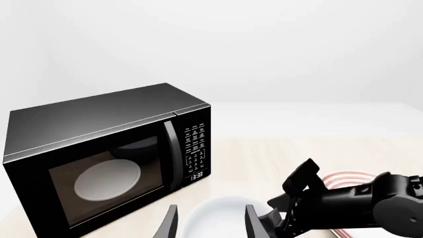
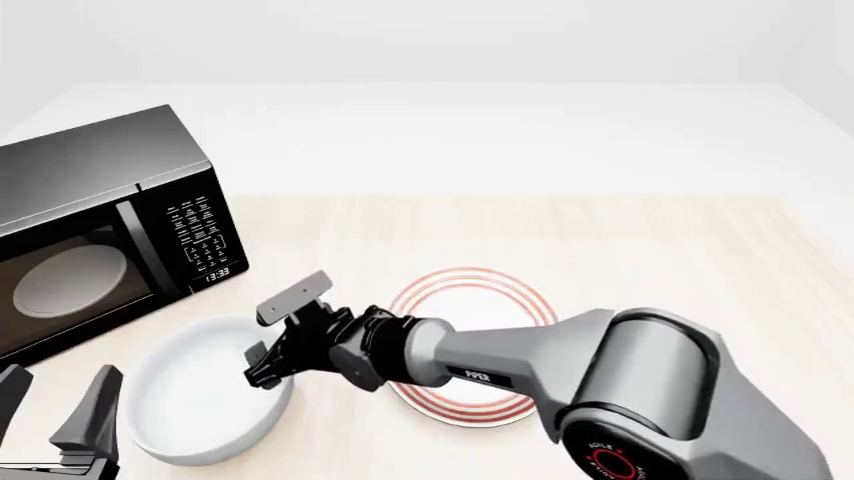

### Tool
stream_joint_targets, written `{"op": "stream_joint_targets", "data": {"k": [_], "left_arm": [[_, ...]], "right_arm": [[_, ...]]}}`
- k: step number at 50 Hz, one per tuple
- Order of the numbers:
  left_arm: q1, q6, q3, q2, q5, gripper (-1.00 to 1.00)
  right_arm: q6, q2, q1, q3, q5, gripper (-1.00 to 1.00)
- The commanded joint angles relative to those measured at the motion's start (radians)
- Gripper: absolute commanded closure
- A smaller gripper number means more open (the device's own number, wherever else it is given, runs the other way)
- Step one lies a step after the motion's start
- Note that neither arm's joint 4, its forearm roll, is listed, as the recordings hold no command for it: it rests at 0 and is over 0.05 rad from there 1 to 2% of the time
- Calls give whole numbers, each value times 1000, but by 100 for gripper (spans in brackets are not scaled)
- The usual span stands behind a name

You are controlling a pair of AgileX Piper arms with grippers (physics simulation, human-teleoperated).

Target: Put the white bowl to the right of the plate.

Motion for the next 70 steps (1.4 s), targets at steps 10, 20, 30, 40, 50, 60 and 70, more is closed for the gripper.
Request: {"op": "stream_joint_targets", "data": {"k": [10,20,30,40,50,60,70], "left_arm": [[0,0,0,0,0,-100],[0,0,0,0,0,-100],[0,0,0,0,0,-100],[0,0,0,0,0,-100],[0,0,0,0,0,-100],[0,0,0,0,0,-100],[0,0,0,0,0,-100]], "right_arm": [[-2,-4,0,9,-5,100],[-11,-49,-12,40,-10,100],[-51,-188,-15,96,8,100],[-73,-268,-30,144,5,100],[-72,-345,-96,225,-18,100],[-74,-426,-183,344,-64,100],[-86,-530,-284,460,-84,100]]}}
